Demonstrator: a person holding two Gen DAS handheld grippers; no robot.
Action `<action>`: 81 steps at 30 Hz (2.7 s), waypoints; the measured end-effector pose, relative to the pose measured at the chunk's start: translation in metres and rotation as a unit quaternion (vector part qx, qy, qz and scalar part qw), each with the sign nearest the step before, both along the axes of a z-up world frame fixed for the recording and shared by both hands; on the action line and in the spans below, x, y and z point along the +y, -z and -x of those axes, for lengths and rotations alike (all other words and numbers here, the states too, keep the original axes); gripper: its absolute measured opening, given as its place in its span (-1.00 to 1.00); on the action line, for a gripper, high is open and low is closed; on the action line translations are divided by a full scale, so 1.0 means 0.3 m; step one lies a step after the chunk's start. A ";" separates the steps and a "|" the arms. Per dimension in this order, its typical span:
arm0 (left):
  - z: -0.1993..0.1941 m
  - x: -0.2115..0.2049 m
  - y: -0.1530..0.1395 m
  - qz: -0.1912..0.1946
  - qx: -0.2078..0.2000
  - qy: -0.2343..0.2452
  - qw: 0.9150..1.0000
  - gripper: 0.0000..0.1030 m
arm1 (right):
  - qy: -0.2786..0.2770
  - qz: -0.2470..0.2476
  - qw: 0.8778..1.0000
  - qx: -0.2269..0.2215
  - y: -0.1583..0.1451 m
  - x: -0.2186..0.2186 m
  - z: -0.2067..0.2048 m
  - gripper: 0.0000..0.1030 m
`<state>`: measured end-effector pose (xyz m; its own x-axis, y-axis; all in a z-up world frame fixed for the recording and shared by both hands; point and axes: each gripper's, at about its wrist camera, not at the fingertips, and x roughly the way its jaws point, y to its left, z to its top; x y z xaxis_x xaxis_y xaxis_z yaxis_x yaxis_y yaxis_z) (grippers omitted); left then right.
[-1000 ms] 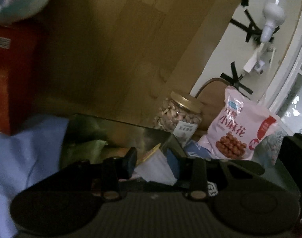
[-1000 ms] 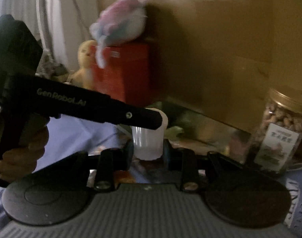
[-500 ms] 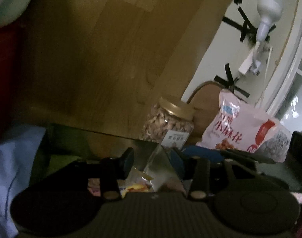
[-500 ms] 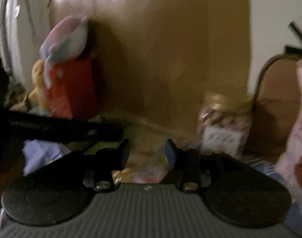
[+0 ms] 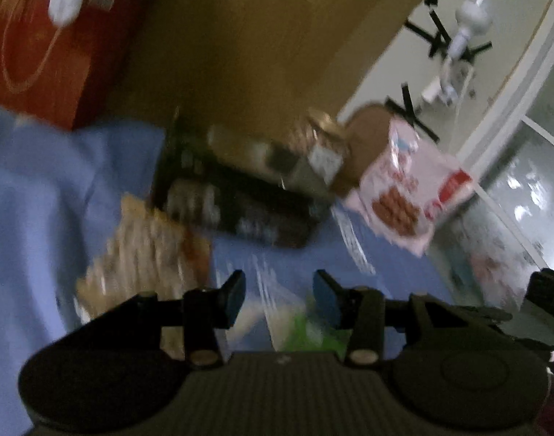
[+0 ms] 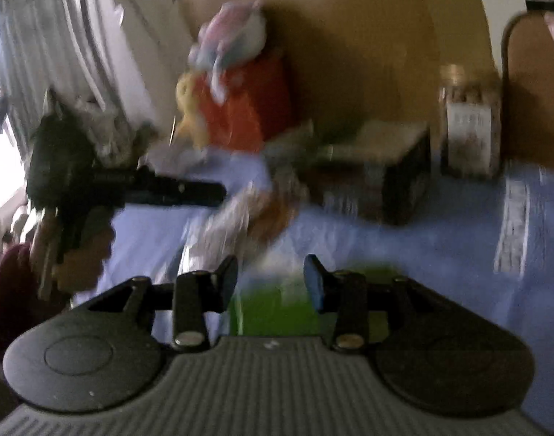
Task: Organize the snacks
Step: 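Grasp the bright green snack packet with the right gripper, then carry the bright green packet into the black tin box and release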
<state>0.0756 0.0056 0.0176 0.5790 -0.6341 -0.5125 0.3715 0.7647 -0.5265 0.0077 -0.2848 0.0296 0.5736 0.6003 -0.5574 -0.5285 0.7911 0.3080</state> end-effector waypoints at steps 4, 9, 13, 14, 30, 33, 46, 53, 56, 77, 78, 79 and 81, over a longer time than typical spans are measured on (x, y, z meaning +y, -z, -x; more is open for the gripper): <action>0.042 -0.051 0.086 0.022 0.046 0.041 0.998 -0.19 | 0.011 0.066 0.998 0.006 0.075 0.033 0.065 -0.15; 0.069 -0.127 0.143 0.000 0.076 0.049 0.996 -0.16 | 0.011 0.085 0.996 -0.011 0.140 0.076 0.029 0.01; 0.082 -0.120 0.150 0.007 0.080 0.029 0.996 -0.16 | 0.020 0.040 0.999 0.017 0.182 0.043 -0.052 0.04; 0.083 -0.117 0.154 0.004 0.082 0.022 0.996 -0.16 | 0.015 0.026 0.999 0.032 0.194 0.042 -0.063 0.05; 0.227 -0.005 0.129 0.033 0.092 -0.054 0.994 0.06 | -0.075 0.045 0.996 0.007 0.162 0.071 -0.032 0.04; 0.199 -0.023 0.170 0.037 0.116 -0.051 0.991 -0.04 | -0.088 0.039 0.995 0.019 0.179 0.090 -0.030 0.04; 0.234 0.069 0.138 0.030 0.087 -0.082 0.992 -0.03 | -0.189 0.092 0.977 -0.015 0.136 0.219 0.091 0.04; 0.236 0.058 0.149 0.028 0.089 -0.070 0.993 0.02 | -0.164 0.129 0.978 -0.026 0.143 0.174 0.076 0.04; 0.235 0.051 0.155 0.028 0.089 -0.066 0.993 0.02 | -0.168 0.135 0.976 -0.036 0.144 0.191 0.067 0.04; 0.171 0.146 0.126 0.057 0.069 -0.063 0.994 -0.11 | -0.142 0.123 0.981 -0.044 0.104 0.226 0.073 -0.27; 0.154 0.131 0.133 0.054 0.074 -0.062 0.994 -0.10 | -0.129 0.123 0.983 -0.047 0.104 0.217 0.057 -0.23; 0.137 0.114 0.144 0.050 0.081 -0.060 0.994 -0.05 | -0.119 0.123 0.984 -0.050 0.107 0.215 0.037 -0.10; 0.112 0.076 0.174 0.043 0.098 -0.056 0.993 -0.06 | -0.124 0.121 0.984 -0.044 0.137 0.229 -0.008 -0.06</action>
